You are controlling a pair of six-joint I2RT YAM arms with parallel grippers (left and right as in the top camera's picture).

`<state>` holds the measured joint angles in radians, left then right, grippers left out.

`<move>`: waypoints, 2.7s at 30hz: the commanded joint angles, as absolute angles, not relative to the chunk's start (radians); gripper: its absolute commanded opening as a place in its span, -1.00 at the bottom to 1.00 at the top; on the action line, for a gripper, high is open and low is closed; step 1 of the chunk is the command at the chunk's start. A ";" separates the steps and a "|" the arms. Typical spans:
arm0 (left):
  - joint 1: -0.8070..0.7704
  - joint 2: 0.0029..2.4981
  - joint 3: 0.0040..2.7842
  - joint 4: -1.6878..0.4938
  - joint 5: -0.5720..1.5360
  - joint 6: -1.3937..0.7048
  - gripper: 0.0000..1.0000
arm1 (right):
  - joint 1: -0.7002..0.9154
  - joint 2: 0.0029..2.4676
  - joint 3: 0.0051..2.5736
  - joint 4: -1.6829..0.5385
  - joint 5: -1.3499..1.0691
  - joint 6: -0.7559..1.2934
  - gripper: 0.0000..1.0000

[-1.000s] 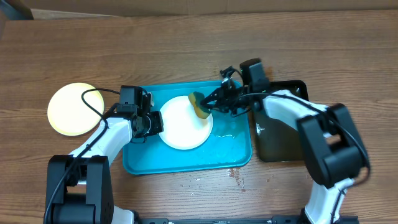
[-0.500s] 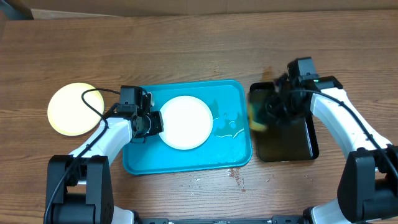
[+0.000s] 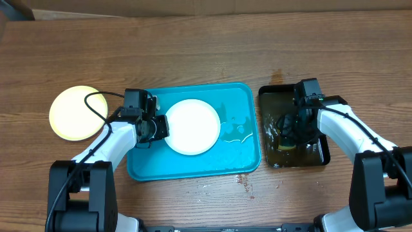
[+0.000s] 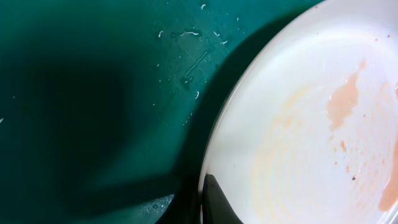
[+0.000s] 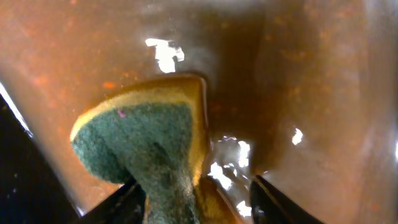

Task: Clean dirty plates on tray and stack at the side
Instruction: 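Return the sponge to the black water tray with the right gripper, then lift the white plate with the left gripper and carry it leftward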

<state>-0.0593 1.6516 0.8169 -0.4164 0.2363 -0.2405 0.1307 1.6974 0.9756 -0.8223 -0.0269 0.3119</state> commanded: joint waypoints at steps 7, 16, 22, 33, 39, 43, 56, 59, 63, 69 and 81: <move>-0.089 1.469 0.862 -0.474 0.070 -0.180 -0.92 | 0.117 1.684 1.152 -0.948 0.011 0.306 0.75; -0.392 1.209 0.881 -0.464 -0.462 -0.142 -0.92 | 0.105 1.684 1.202 -0.990 0.179 0.313 1.00; -0.710 1.192 0.882 -0.382 -0.936 0.027 -0.92 | 0.105 1.684 1.202 -0.971 0.179 0.313 1.00; -1.042 1.248 0.882 0.119 -1.319 0.625 -0.92 | 0.105 1.684 1.202 -0.962 0.179 0.313 1.00; -1.087 1.248 0.882 0.350 -1.376 0.859 -0.92 | 0.105 1.684 1.202 -0.962 0.179 0.313 1.00; -1.087 1.248 0.882 0.353 -1.364 0.861 -0.92 | 0.105 1.684 1.202 -0.962 0.179 0.313 1.00; -0.994 1.248 0.882 0.146 -1.284 0.308 -0.92 | 0.105 1.684 1.202 -0.962 0.179 0.313 1.00; -0.923 1.248 0.882 -0.072 -1.060 0.070 -0.92 | 0.105 1.684 1.202 -0.962 0.179 0.313 1.00; -0.741 1.248 0.882 -0.232 -0.697 -0.188 -0.92 | 0.105 1.684 1.202 -0.962 0.179 0.313 1.00; -0.353 1.248 0.899 -0.250 -0.139 -0.308 -0.92 | 0.105 1.684 1.202 -0.953 0.179 0.313 1.00; 0.461 1.317 0.901 -0.374 0.181 -0.525 -0.92 | 0.105 1.684 1.202 -0.945 0.179 0.313 1.00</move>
<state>0.3321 1.2877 0.8742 -0.3656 0.0856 -0.4313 0.1108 1.6970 1.1900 -0.9504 0.1650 0.3099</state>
